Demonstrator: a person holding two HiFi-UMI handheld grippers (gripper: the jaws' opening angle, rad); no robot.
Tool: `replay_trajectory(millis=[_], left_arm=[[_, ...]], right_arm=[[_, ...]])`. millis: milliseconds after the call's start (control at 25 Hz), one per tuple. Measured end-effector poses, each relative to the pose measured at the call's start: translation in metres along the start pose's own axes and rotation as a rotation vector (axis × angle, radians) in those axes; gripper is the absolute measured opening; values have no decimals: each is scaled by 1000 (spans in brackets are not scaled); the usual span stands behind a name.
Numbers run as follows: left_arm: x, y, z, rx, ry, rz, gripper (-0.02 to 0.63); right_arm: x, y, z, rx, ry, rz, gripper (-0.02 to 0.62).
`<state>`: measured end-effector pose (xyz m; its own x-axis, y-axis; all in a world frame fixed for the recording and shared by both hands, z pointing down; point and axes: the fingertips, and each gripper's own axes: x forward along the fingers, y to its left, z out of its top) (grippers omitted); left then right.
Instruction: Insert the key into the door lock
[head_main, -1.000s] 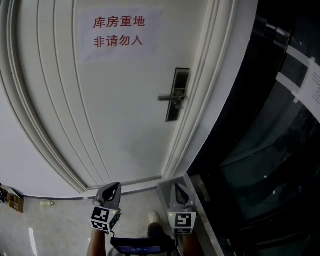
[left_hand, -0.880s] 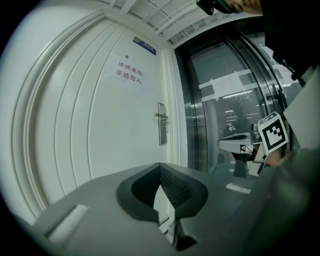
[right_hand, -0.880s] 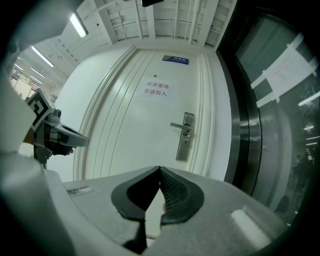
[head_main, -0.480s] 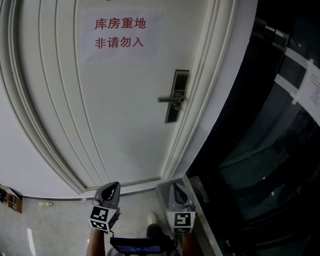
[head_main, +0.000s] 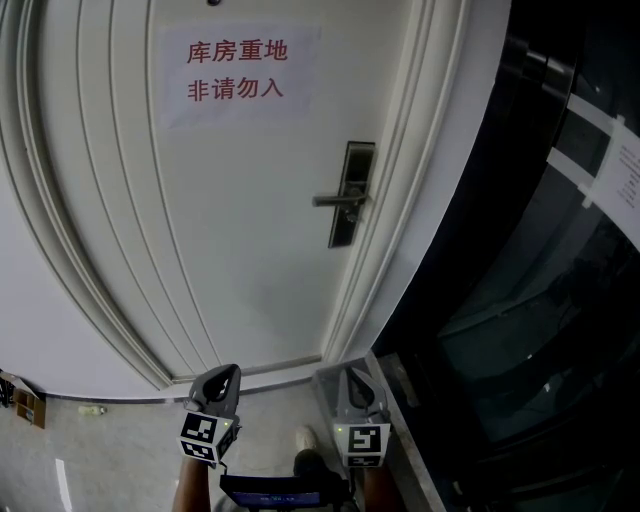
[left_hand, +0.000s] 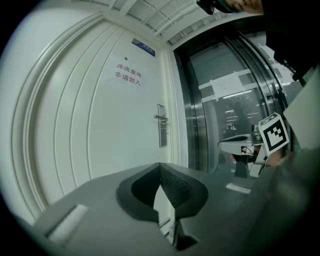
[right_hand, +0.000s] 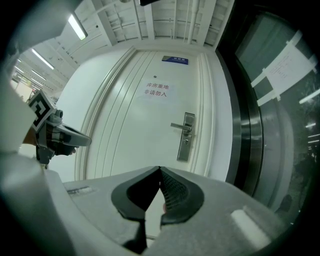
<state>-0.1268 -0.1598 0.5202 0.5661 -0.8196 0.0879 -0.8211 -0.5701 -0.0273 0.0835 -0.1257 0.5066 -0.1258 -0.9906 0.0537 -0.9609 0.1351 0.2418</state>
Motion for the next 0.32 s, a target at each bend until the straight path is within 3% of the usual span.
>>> replay_trajectory(millis=[320], left_arm=[[2, -5, -1, 0, 6, -1, 2]], right_arm=[[0, -5, -2, -1, -1, 1, 3]])
